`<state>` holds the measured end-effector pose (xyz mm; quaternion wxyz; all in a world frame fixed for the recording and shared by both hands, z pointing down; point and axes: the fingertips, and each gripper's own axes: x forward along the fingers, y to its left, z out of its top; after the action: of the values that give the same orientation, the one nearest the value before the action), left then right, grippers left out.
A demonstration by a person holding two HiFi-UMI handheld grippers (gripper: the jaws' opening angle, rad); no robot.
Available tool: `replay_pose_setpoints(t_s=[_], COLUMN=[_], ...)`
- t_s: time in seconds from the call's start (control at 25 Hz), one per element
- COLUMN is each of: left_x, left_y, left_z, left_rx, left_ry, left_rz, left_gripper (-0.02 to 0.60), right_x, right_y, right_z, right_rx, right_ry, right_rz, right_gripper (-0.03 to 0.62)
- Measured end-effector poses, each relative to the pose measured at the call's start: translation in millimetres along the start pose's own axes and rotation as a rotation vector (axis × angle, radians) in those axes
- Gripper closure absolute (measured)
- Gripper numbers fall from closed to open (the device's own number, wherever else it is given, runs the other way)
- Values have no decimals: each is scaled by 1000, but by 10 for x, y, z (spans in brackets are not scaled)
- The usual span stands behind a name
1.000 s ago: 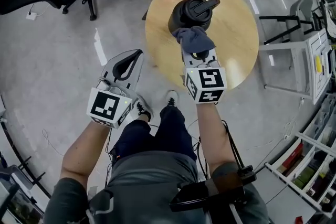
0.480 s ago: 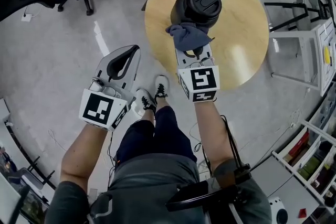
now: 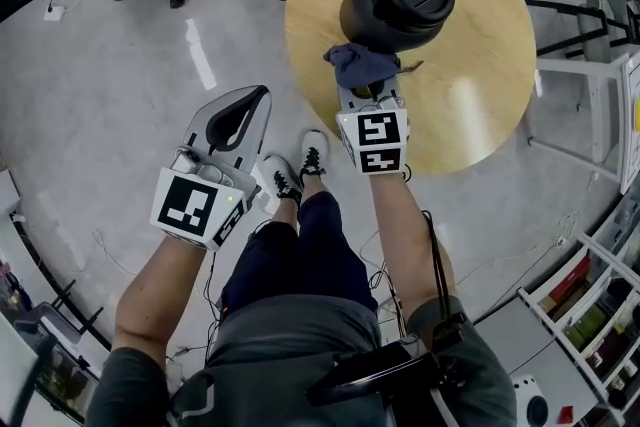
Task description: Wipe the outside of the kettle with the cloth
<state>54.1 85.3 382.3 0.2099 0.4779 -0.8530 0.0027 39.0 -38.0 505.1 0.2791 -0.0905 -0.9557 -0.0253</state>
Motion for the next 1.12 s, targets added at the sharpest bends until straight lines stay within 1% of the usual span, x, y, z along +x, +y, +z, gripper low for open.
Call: replay_pose_setpoints(t_s=[0.16,0.24,0.32,0.4,0.52,0.64,0.76,0.84,1.0,1.12], left_x=[61,91,65,11,-21,-42,19,83,210,297], left_y=[-22,-33,-14,33,54,30,89,101,216,341], left_z=[67,142,213,289,493,786,1037,1110,1115,1025], left_rx=[9,25,45,65,102,100,138,159,160,157], left_ry=[-3,-1,17,44,70,34,-12,-19,-21,-4], left_rz=[3,-2,-2,12,27,10,-16,-46,-129,-198], left_gripper=[574,574,574,574,574,574,574,574,574,574], right_x=[29,24,-21,-148,-427,-661,-718,-702,-540,-443], right_y=[-42,-47,-1,58,105,202,236,239,225,134], right_z=[-116,-151,-108,74,475,895,1249,1362,1413,1297], right_rx=[40,36,51,72,104,95,89,111,149,176], right_ry=[38,66,70,37,-30,-99,-164,-183,-187,-161], right_rz=[22,36,60,85,114,130,83,46,-40,-132], right_gripper=[513,513,513,513,513,513,512,513,513,513])
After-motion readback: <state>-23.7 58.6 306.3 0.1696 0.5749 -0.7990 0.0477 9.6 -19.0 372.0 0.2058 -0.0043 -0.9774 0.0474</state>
